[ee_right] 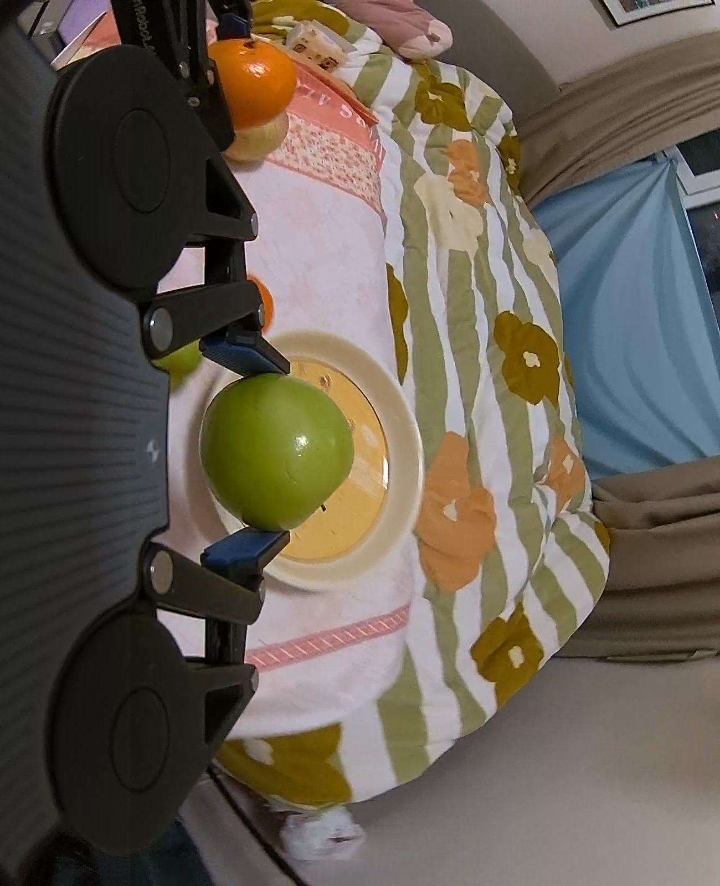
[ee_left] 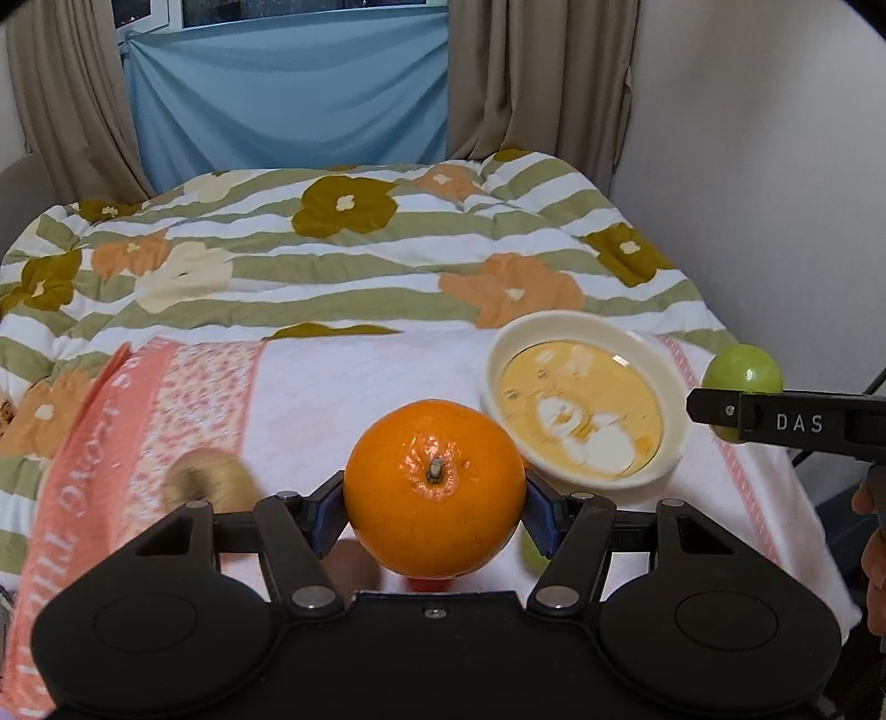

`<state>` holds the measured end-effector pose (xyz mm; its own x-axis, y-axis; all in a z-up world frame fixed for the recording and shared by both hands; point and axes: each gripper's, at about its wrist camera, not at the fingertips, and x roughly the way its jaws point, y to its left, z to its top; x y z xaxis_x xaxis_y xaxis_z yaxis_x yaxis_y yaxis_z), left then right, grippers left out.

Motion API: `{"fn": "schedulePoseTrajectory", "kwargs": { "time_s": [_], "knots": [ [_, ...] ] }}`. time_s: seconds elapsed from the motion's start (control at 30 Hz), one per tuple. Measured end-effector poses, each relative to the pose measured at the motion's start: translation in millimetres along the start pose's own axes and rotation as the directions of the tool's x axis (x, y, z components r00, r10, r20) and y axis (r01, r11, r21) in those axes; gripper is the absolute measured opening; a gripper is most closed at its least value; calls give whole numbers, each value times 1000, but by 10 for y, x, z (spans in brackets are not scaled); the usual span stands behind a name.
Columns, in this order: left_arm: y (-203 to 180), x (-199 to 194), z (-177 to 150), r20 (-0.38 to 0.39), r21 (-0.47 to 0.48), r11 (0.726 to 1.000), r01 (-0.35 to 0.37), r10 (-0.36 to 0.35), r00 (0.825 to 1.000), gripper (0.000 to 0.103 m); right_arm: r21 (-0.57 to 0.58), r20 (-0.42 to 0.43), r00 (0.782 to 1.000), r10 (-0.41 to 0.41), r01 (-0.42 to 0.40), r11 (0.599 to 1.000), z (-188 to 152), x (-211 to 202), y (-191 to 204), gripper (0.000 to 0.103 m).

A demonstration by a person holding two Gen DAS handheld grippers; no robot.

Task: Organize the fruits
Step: 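Carry the orange and green apple to the duck bowl with both tools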

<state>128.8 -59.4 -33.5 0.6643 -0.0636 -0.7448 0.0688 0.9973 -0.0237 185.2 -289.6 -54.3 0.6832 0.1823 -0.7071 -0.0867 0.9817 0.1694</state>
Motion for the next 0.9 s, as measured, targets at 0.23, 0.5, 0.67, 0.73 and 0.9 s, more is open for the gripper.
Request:
{"fn": "schedulePoseTrajectory", "kwargs": {
  "time_s": [0.23, 0.5, 0.67, 0.73, 0.9],
  "knots": [
    [-417, 440, 285, -8, -17, 1000, 19, -19, 1000, 67, -53, -8, 999, 34, -34, 998, 261, 227, -377, 73],
    [-740, 1122, 583, -22, 66, 997, 40, -39, 999, 67, -58, -23, 999, 47, -48, 997, 566, 745, -595, 73],
    [-885, 1558, 651, -37, 120, 992, 35, -31, 999, 67, -59, -27, 998, 54, -55, 997, 663, 1035, -641, 73],
    [-926, 1698, 673, -44, 137, 990, 34, -28, 999, 67, -56, -36, 998, 52, -54, 997, 681, 1137, -670, 73],
    [-1017, 1967, 707, -60, 187, 982, 32, -21, 998, 67, -39, -57, 997, 49, -51, 998, 694, 1315, -763, 73]
  ]
}}
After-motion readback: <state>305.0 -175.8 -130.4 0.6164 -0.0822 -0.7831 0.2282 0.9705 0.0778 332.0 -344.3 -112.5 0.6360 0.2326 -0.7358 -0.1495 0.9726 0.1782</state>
